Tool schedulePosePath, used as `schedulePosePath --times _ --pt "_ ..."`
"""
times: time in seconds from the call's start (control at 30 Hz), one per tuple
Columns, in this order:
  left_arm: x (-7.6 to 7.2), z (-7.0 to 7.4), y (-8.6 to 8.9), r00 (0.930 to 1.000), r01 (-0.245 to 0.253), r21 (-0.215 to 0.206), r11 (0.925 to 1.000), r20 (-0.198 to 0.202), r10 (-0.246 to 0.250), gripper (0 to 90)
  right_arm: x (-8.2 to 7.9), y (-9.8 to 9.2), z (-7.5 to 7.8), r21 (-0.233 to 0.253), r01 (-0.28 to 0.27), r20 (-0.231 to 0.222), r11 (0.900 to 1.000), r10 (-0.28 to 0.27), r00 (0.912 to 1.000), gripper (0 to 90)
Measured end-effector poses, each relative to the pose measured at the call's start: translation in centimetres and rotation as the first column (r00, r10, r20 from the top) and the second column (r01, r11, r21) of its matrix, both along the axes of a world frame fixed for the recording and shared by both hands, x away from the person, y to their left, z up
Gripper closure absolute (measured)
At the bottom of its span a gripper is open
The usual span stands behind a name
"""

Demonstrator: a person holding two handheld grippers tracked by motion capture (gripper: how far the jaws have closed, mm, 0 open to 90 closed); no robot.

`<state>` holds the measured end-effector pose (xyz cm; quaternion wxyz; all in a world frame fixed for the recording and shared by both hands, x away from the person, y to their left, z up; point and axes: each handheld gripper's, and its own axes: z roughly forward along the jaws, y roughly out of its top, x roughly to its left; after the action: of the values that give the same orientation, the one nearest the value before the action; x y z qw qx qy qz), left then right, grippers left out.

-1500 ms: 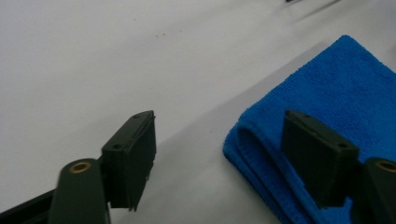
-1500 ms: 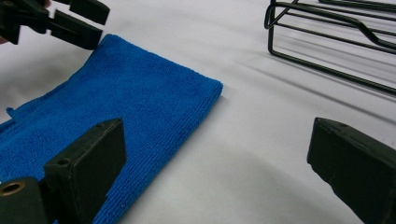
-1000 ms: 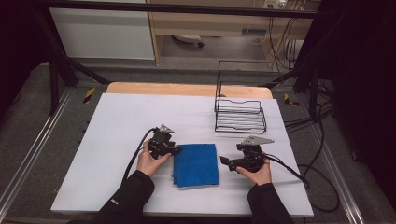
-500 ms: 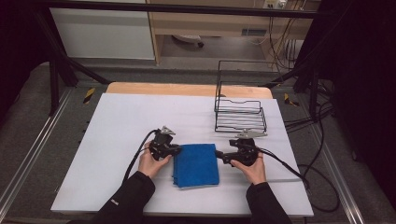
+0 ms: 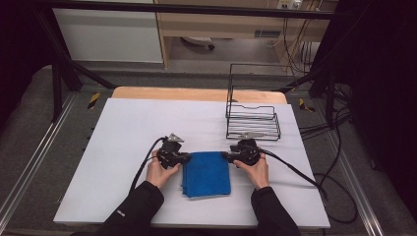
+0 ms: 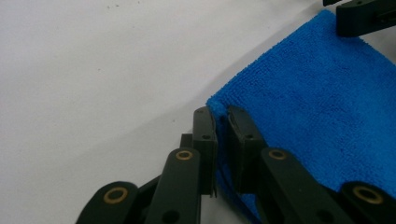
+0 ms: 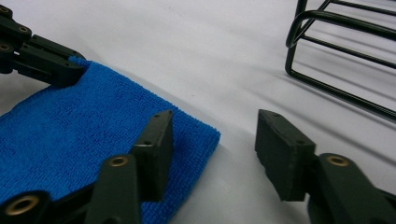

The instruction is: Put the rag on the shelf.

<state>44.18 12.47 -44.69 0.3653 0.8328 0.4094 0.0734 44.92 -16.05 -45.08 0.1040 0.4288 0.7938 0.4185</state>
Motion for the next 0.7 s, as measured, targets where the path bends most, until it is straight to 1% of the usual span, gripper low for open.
schedulePosePath --times 0.07,0.2,0.47,0.53,0.57,0.7 --pt "-0.06 -0.02 -0.10 1.0000 -0.002 0.001 1.0000 0.008 0.002 81.9 0.06 0.02 -0.07 0.001 0.000 -0.007 1.000 0.000 1.0000 55.5" --pt "-0.06 -0.01 -0.08 0.9999 0.008 0.007 0.9999 0.014 -0.008 81.9 -0.11 0.15 -0.36 -0.017 -0.015 -0.024 1.000 0.014 0.9996 62.8" --pt "-0.09 -0.02 -0.09 0.9995 0.022 0.015 0.9997 0.024 -0.022 81.9 -0.27 0.34 -0.49 0.012 -0.029 -0.074 0.999 0.030 0.9968 78.0" --pt "-0.06 -0.01 -0.05 0.9995 0.021 0.013 0.9997 0.021 -0.021 81.9 -0.30 0.34 -0.44 0.020 -0.030 -0.083 0.999 0.032 0.9961 81.7" --pt "-0.05 -0.04 -0.07 0.9996 0.017 0.005 0.9998 0.020 -0.017 82.1 -0.36 0.29 -0.32 0.024 -0.026 -0.090 0.999 0.028 0.9956 84.7" --pt "-0.03 -0.01 -0.02 0.9996 0.020 0.003 0.9998 0.020 -0.020 82.8 -0.46 0.22 -0.05 0.037 -0.023 -0.092 0.999 0.026 0.9954 86.2"
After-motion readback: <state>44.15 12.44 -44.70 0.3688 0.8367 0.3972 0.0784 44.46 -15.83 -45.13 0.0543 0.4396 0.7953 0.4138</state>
